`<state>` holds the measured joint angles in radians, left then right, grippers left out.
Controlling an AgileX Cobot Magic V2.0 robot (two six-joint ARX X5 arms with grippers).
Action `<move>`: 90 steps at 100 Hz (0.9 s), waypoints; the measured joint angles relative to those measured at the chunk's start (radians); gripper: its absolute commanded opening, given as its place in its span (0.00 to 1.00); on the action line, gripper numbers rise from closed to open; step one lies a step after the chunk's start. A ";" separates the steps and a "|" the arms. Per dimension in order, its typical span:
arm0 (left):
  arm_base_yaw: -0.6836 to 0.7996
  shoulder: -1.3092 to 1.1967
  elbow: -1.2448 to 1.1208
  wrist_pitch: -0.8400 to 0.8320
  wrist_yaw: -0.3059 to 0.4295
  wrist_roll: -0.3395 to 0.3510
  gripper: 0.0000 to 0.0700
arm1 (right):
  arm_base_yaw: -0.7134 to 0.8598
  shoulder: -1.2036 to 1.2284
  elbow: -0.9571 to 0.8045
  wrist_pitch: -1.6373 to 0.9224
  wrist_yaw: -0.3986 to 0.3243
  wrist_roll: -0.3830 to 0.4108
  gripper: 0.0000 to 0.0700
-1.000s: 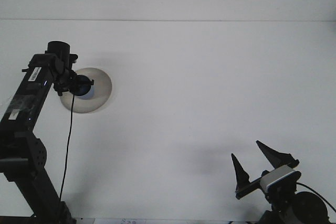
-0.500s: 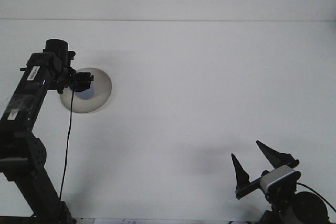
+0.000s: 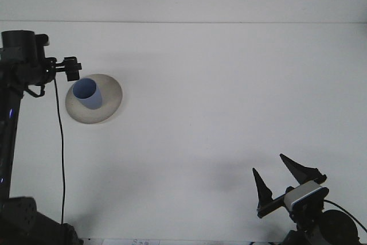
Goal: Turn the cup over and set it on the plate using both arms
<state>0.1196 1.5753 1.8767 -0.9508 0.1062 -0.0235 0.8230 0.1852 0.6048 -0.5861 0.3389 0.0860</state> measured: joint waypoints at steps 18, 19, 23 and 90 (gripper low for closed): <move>-0.059 -0.283 -0.077 0.062 0.010 -0.019 0.74 | 0.000 0.000 0.000 0.000 0.000 0.000 0.80; -0.066 -0.301 -0.088 0.067 0.010 -0.020 0.74 | 0.000 0.000 0.000 0.000 0.000 0.000 0.80; -0.094 -0.370 -0.138 0.089 0.011 -0.020 0.74 | 0.000 0.000 0.000 0.000 0.001 0.000 0.80; -0.336 -1.247 -1.236 0.417 0.024 -0.159 0.71 | 0.000 0.000 0.000 0.000 0.078 0.005 0.80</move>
<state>-0.2169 0.3283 0.6407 -0.5339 0.1303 -0.1829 0.8230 0.1856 0.6048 -0.5861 0.4168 0.0906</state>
